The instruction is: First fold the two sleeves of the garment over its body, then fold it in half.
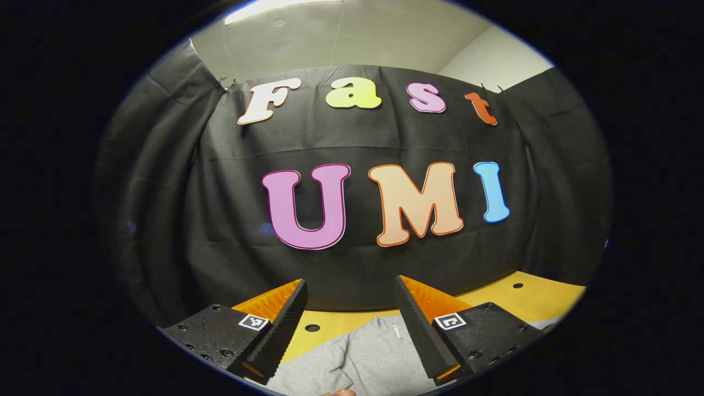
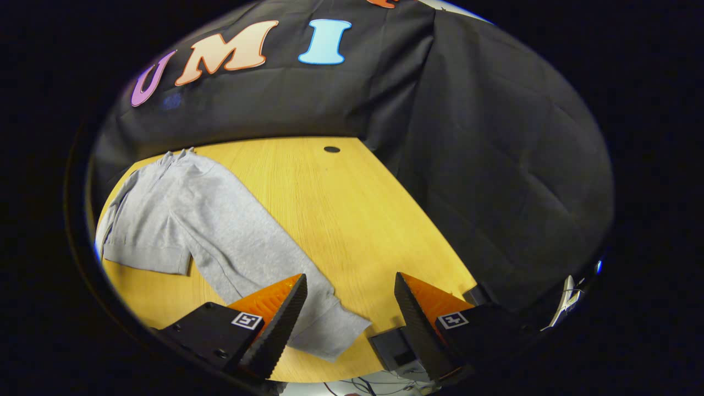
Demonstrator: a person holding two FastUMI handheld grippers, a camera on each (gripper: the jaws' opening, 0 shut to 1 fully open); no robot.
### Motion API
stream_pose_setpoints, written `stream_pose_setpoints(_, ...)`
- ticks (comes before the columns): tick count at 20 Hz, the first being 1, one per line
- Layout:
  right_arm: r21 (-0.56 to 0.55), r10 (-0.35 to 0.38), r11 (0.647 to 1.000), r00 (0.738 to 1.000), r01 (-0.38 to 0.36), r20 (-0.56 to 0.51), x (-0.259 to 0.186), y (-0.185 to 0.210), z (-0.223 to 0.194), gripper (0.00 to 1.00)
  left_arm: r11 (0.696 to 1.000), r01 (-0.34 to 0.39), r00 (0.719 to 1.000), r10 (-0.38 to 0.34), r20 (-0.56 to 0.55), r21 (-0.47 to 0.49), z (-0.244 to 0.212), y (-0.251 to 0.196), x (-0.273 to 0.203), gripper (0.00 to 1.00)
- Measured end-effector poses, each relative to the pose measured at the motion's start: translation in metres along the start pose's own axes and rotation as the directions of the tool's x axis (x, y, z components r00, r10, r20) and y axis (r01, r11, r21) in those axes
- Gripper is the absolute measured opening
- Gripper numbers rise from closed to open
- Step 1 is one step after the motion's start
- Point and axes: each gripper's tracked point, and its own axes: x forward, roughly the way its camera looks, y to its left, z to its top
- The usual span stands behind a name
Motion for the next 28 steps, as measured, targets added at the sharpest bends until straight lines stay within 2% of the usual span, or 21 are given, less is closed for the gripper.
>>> stream_pose_setpoints(5,0.011,0.055,0.998,0.991,-0.054,-0.118,0.011,0.015,-0.037,1.00,1.000,0.003,1.000,-0.003,-0.003,0.004,0.001,-0.005,-0.003,0.93)
stream_pose_setpoints(8,0.036,0.057,0.998,0.984,-0.052,-0.169,0.016,0.014,-0.051,0.98,1.000,0.004,1.000,-0.004,-0.007,0.013,0.000,-0.004,-0.005,0.92)
stream_pose_setpoints(11,0.063,0.064,0.997,0.972,-0.051,-0.228,0.021,0.016,-0.065,1.00,1.000,0.000,1.000,0.000,-0.003,0.025,0.002,0.000,-0.005,0.92)
stream_pose_setpoints(13,0.088,0.072,0.995,0.961,-0.050,-0.266,0.024,0.016,-0.076,0.96,1.000,0.000,1.000,0.000,-0.001,0.030,0.004,0.002,-0.004,0.92)
stream_pose_setpoints(14,0.121,0.088,0.991,0.955,-0.056,-0.282,0.023,0.018,-0.078,1.00,1.000,-0.002,1.000,0.002,-0.001,0.031,0.004,0.003,-0.004,0.92)
stream_pose_setpoints(15,0.149,0.094,0.987,0.953,-0.052,-0.287,0.025,0.018,-0.079,0.96,0.999,-0.003,1.000,0.003,0.000,0.032,0.004,0.004,-0.004,0.94)
stream_pose_setpoints(19,0.166,0.111,0.984,0.946,-0.062,-0.303,0.026,0.017,-0.081,0.92,1.000,-0.004,1.000,0.004,-0.004,0.017,0.004,0.006,-0.005,0.92)
stream_pose_setpoints(21,0.167,0.120,0.983,0.951,-0.074,-0.285,0.026,0.023,-0.077,0.65,1.000,-0.004,1.000,0.004,-0.002,0.012,0.005,0.006,-0.005,0.92)
stream_pose_setpoints(22,0.164,0.128,0.983,0.952,-0.084,-0.277,0.026,0.026,-0.076,0.46,1.000,-0.005,1.000,0.005,0.001,0.013,0.007,0.006,-0.005,0.92)
stream_pose_setpoints(23,0.163,0.129,0.983,0.954,-0.087,-0.269,0.026,0.029,-0.077,0.40,1.000,-0.007,1.000,0.007,0.005,0.015,0.008,0.007,-0.006,0.92)
stream_pose_setpoints(24,0.159,0.125,0.984,0.954,-0.083,-0.273,0.027,0.029,-0.076,0.21,1.000,-0.010,1.000,0.010,0.007,0.017,0.008,0.008,-0.007,0.92)
stream_pose_setpoints(25,0.164,0.123,0.983,0.954,-0.080,-0.273,0.027,0.029,-0.075,0.19,1.000,-0.014,1.000,0.014,0.007,0.017,0.008,0.010,-0.008,0.92)
stream_pose_setpoints(26,0.170,0.116,0.983,0.954,-0.071,-0.276,0.024,0.030,-0.073,0.09,1.000,-0.018,1.000,0.018,0.005,0.014,0.008,0.012,-0.010,0.92)
stream_pose_setpoints(27,0.179,0.113,0.982,0.951,-0.063,-0.287,0.025,0.031,-0.074,0.09,1.000,-0.022,1.000,0.022,0.001,0.011,0.007,0.014,-0.011,0.92)
stream_pose_setpoints(28,0.196,0.124,0.978,0.948,-0.067,-0.294,0.023,0.033,-0.072,0.04,1.000,-0.027,1.000,0.027,0.000,0.009,0.007,0.016,-0.012,0.94)
